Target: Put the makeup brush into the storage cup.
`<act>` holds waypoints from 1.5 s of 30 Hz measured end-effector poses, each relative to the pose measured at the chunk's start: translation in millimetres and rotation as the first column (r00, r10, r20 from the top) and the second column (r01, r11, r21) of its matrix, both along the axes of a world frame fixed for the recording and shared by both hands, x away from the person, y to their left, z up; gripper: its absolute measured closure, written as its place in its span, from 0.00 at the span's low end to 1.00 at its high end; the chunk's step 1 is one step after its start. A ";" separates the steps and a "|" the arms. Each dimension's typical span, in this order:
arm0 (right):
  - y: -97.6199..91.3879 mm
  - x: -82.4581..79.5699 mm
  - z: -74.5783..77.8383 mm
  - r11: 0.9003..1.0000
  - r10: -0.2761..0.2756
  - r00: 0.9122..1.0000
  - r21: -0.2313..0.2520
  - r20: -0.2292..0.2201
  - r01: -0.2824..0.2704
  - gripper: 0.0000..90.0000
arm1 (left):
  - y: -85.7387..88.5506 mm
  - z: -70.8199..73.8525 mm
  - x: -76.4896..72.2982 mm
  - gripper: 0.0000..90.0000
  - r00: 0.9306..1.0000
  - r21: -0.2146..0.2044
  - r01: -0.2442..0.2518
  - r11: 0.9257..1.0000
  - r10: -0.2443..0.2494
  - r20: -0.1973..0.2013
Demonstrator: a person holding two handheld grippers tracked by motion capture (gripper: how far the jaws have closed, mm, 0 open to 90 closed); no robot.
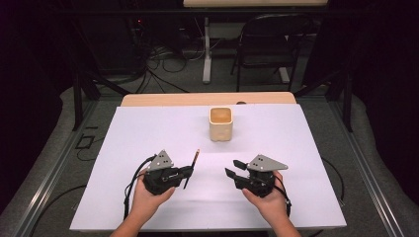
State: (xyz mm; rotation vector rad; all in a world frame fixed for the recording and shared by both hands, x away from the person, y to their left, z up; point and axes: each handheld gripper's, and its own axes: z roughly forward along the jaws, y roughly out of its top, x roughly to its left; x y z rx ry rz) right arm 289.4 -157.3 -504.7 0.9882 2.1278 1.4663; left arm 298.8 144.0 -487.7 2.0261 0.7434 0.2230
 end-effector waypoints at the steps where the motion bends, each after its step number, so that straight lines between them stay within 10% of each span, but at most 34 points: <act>1: 0.7 1.1 1.3 1.000 0.001 1.000 -0.004 -0.002 -0.001 0.63 | -1.3 -0.2 0.5 0.93 1.000 -0.001 0.003 1.000 -0.003 -0.001; 26: 17.8 15.6 21.5 0.987 0.060 0.997 0.154 -0.040 -0.053 0.72 | -20.4 -2.9 9.6 0.93 0.999 -0.063 -0.036 0.997 0.035 -0.005; 45: 20.0 16.4 12.8 0.948 0.103 0.986 0.312 -0.131 -0.058 0.80 | -41.5 -13.9 2.8 0.93 1.000 -0.097 -0.017 0.995 0.017 -0.001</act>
